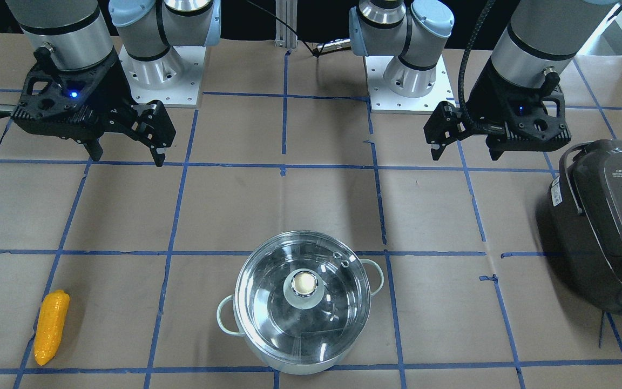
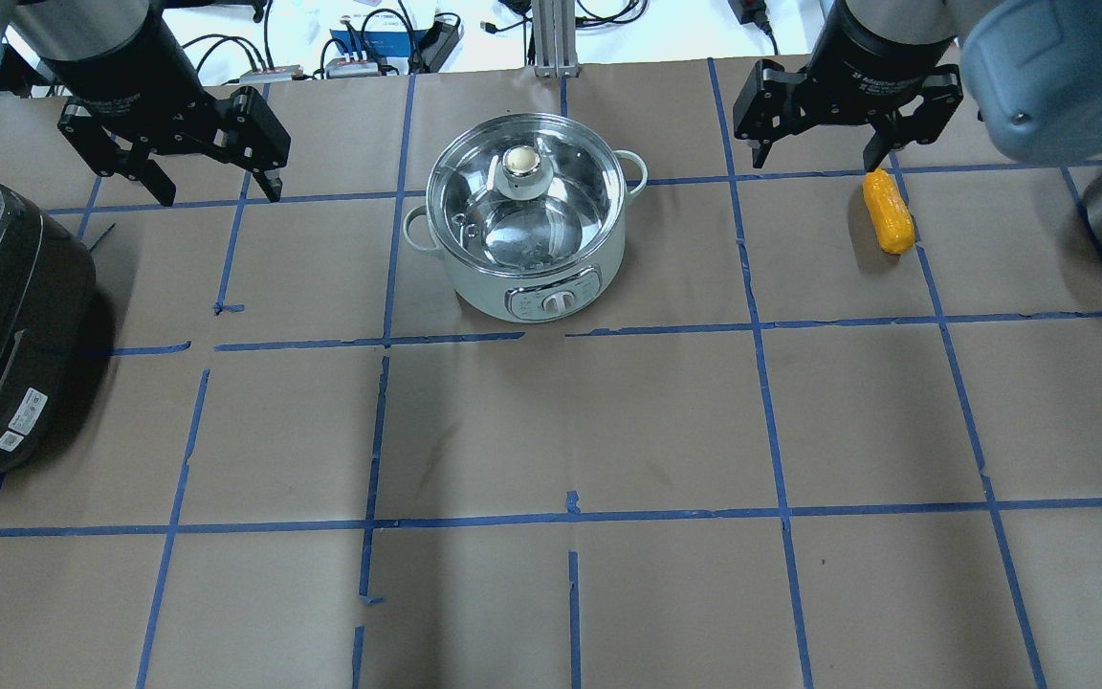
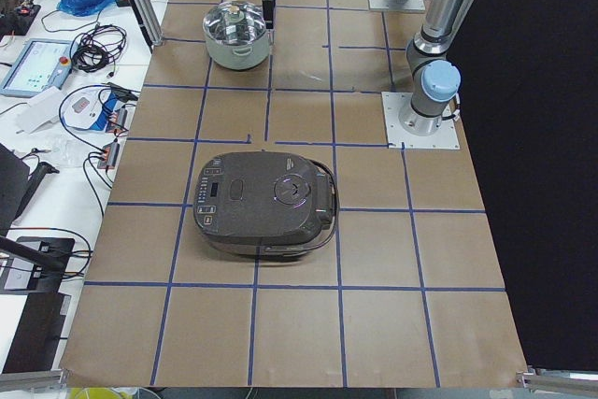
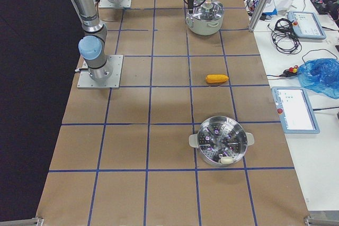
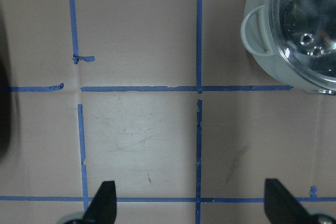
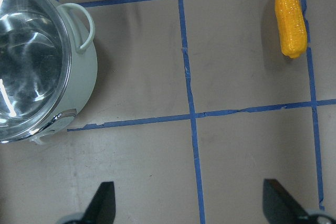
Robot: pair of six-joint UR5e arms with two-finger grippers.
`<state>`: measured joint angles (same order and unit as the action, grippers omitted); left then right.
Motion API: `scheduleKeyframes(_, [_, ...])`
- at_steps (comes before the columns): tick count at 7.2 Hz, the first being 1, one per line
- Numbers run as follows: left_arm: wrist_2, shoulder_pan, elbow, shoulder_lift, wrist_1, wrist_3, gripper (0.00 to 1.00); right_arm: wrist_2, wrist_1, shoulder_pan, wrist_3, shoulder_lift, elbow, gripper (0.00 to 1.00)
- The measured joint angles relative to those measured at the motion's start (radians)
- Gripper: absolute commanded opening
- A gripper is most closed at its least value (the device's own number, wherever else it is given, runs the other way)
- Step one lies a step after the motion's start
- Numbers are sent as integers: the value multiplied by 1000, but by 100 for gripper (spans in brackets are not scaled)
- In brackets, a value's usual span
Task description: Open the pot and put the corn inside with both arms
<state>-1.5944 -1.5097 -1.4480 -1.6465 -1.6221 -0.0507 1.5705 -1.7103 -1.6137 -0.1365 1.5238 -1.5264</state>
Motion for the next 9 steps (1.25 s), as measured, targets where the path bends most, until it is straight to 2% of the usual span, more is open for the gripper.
scheduleKeyframes(6, [-1, -12, 14, -5, 2, 0, 100, 0, 0, 0, -1, -1, 0, 100])
scheduleKeyframes(9, [32, -53, 56, -73, 97, 10, 100, 1, 0, 0, -1, -2, 0, 100])
